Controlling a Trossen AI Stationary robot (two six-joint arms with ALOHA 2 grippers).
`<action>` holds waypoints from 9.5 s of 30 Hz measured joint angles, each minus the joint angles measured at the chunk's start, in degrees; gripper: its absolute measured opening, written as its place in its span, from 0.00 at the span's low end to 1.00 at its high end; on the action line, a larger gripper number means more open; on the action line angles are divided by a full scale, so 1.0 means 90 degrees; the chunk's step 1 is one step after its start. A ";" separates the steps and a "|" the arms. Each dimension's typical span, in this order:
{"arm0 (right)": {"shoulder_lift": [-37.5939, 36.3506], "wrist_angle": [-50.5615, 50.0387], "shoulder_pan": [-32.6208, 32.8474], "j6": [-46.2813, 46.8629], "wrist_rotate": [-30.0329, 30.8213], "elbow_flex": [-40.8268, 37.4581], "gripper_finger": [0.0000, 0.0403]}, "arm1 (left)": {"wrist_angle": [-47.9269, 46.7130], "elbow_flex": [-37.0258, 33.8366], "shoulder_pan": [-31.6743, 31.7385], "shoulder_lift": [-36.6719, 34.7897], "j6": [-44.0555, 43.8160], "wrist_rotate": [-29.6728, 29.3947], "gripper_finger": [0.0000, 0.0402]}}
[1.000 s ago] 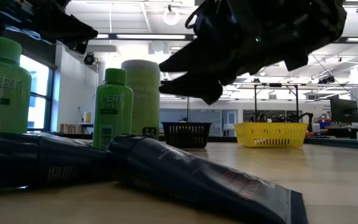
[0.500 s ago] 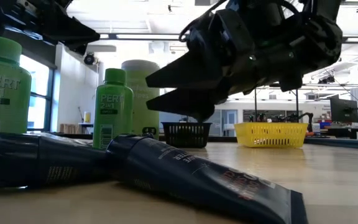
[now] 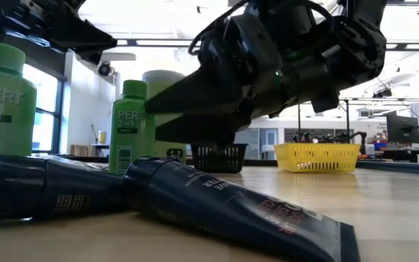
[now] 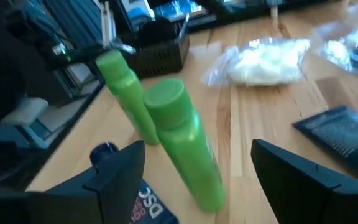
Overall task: Pick & Place Travel size toiletries
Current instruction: Put the green shampoo bottle into the top black bin, then put the blue shave butter into the yellow bin
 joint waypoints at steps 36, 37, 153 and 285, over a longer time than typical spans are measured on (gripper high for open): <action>-0.0002 -0.0196 0.0257 -0.0011 0.1095 0.0004 0.71 | -0.0164 0.0000 -0.0001 -0.0002 -0.0297 -0.0036 0.15; -0.0002 -0.0201 0.0258 -0.0011 0.1093 0.0004 0.71 | -0.0162 0.0000 -0.0001 -0.0002 -0.0296 -0.0036 0.15; -0.2603 -0.6876 -0.2474 0.2124 0.1802 0.1002 0.27 | -0.0186 -0.0002 0.0001 -0.0002 -0.0299 -0.0005 0.15; -0.1733 -0.4029 -0.0923 -0.1850 0.1025 0.0997 0.67 | 0.0112 0.0012 0.0001 -0.0005 0.0770 -0.0520 0.15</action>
